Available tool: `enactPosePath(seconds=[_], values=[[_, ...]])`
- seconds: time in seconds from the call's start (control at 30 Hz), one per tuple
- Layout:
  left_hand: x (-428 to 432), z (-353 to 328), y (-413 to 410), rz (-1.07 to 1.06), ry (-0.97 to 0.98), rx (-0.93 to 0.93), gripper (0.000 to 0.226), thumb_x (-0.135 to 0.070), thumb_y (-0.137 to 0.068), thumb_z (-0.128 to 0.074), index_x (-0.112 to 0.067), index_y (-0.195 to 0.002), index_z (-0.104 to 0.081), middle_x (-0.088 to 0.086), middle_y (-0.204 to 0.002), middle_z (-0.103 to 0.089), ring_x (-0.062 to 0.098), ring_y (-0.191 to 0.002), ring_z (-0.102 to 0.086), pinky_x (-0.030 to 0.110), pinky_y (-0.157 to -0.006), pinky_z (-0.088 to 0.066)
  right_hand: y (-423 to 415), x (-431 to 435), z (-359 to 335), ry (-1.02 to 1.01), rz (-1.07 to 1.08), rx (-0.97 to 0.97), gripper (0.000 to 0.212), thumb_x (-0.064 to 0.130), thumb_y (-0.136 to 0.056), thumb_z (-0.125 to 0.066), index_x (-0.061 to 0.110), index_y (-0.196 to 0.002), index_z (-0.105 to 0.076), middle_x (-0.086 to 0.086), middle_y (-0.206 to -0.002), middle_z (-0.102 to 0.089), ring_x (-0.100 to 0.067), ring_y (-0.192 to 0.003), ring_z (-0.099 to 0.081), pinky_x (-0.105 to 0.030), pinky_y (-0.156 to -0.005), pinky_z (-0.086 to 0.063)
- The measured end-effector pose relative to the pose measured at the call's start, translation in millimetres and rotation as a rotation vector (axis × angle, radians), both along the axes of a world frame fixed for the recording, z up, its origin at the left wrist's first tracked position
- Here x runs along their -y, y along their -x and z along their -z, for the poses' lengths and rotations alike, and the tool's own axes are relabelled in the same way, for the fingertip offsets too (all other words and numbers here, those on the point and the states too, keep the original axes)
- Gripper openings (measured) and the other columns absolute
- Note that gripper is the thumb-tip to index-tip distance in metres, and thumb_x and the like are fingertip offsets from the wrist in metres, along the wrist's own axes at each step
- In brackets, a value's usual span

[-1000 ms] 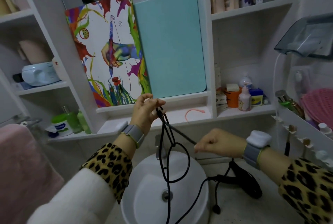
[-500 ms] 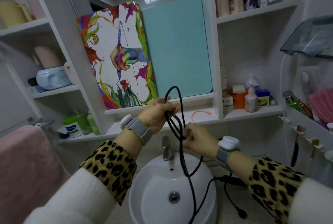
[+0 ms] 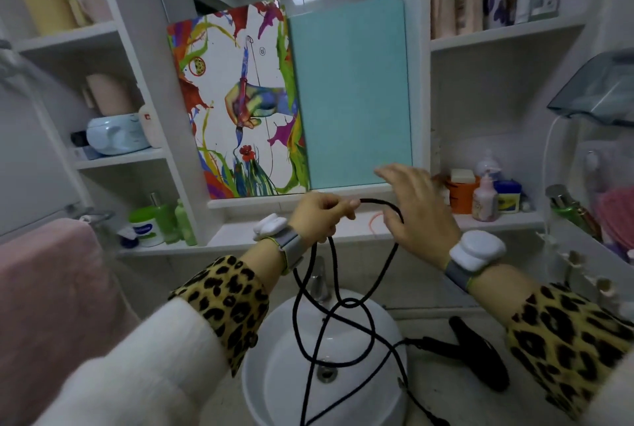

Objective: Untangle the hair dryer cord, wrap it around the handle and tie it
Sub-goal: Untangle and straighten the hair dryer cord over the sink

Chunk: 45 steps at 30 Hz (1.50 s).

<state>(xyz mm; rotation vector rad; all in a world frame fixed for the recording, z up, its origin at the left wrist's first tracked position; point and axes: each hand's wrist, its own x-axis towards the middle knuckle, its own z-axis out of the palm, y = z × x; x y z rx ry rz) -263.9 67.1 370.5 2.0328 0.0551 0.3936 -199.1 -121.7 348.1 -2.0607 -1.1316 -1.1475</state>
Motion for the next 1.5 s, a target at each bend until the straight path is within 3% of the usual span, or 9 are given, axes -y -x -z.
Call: enactPosePath(seconds=[0.1, 0.23, 0.47, 0.63, 0.8, 1.07, 1.27, 1.37, 1.5], values=[[13.2, 7.2, -6.6, -0.007, -0.158, 0.010, 0.033, -0.028, -0.091, -0.064, -0.020, -0.059, -0.064, -0.001, -0.047, -0.045, 0.015, -0.041, -0.042, 0.022, -0.042, -0.034, -2.9, -11.3, -11.1, 0.449, -0.026, 0.050, 0.050, 0.023, -0.085, -0.062, 0.021, -0.132, -0.045, -0.001, -0.114, -0.067, -0.025, -0.100, -0.060, -0.038, -0.082, -0.048], [7.7, 7.9, -6.1, 0.028, -0.214, 0.018, 0.027, -0.035, -0.087, -0.071, -0.019, -0.068, -0.061, -0.004, -0.054, -0.050, 0.010, -0.044, -0.041, 0.020, -0.043, -0.034, -17.8, -8.4, -1.4, 0.472, 0.014, 0.097, 0.015, 0.009, -0.081, -0.065, 0.013, -0.096, -0.061, -0.008, -0.078, -0.070, -0.031, -0.060, -0.066, -0.033, -0.044, -0.044], [-8.4, 17.7, -2.7, 0.023, -0.076, 0.024, 0.023, -0.030, -0.098, -0.056, -0.015, -0.093, -0.072, -0.014, -0.044, -0.042, 0.004, -0.043, -0.039, 0.020, -0.045, -0.034, -50.3, 21.6, -0.2, 0.497, 0.455, -0.496, 0.043, 0.007, -0.089, -0.045, 0.023, -0.127, -0.057, -0.015, -0.113, -0.066, -0.033, -0.094, -0.065, -0.033, -0.068, -0.050], [16.6, 19.4, -8.5, 0.021, -0.279, 0.069, 0.019, -0.019, -0.096, -0.054, -0.018, -0.083, -0.069, -0.005, -0.051, -0.057, 0.015, -0.046, -0.053, 0.026, -0.047, -0.045, -13.1, -24.4, -1.1, 0.499, -0.101, -0.271, 0.086, 0.005, -0.083, -0.057, 0.032, -0.149, -0.009, -0.007, -0.128, -0.057, -0.026, -0.108, -0.059, -0.039, -0.086, -0.051], [9.0, 18.4, -13.7, -0.004, -0.096, 0.142, 0.013, -0.027, -0.089, -0.069, -0.025, -0.077, -0.067, -0.016, -0.051, -0.061, -0.004, -0.044, -0.047, 0.014, -0.046, -0.038, -27.6, -10.4, -23.3, 0.583, 0.013, -0.192, 0.049, 0.005, -0.089, -0.048, 0.021, -0.134, -0.040, -0.014, -0.110, -0.068, -0.035, -0.095, -0.066, -0.039, -0.072, -0.053], [-3.2, 36.3, -8.3, -0.059, 0.059, 0.018, 0.020, -0.032, -0.092, -0.066, -0.013, -0.097, -0.068, -0.001, -0.077, -0.054, 0.013, -0.064, -0.049, 0.020, -0.049, -0.045, -68.9, 11.7, -55.8, 0.070, 0.399, -0.571, 0.021, 0.004, -0.093, -0.044, 0.003, -0.111, -0.055, -0.025, -0.101, -0.065, -0.038, -0.080, -0.059, -0.032, -0.061, -0.039], [1.0, 27.8, -9.1, -0.029, -0.021, -0.040, 0.027, -0.034, -0.095, -0.061, -0.014, -0.106, -0.075, -0.007, -0.064, -0.052, 0.009, -0.054, -0.043, 0.019, -0.046, -0.041, -36.5, -3.1, -36.8, 0.431, 0.309, -0.202, 0.075, 0.007, -0.080, -0.059, 0.022, -0.145, -0.025, -0.017, -0.130, -0.053, -0.036, -0.110, -0.057, -0.045, -0.090, -0.050], [11.5, 25.2, -12.4, -0.049, -0.140, -0.065, 0.013, -0.030, -0.088, -0.071, -0.020, -0.081, -0.073, -0.014, -0.045, -0.052, 0.002, -0.037, -0.041, 0.018, -0.041, -0.040, -14.0, -30.6, -35.9, 0.730, 0.063, 0.071, 0.034, 0.016, -0.086, -0.055, 0.023, -0.119, -0.054, -0.006, -0.104, -0.066, -0.030, -0.094, -0.063, -0.040, -0.080, -0.050], [10.3, 30.7, -12.6, -0.009, -0.149, -0.049, 0.020, -0.020, -0.082, -0.077, -0.020, -0.064, -0.068, -0.011, -0.042, -0.050, 0.004, -0.036, -0.037, 0.017, -0.040, -0.037, -20.6, -33.2, -26.5, 0.842, 0.003, -0.222, 0.024, 0.039, -0.098, -0.039, 0.020, -0.092, -0.053, -0.009, -0.098, -0.066, -0.025, -0.075, -0.056, -0.028, -0.058, -0.035]])
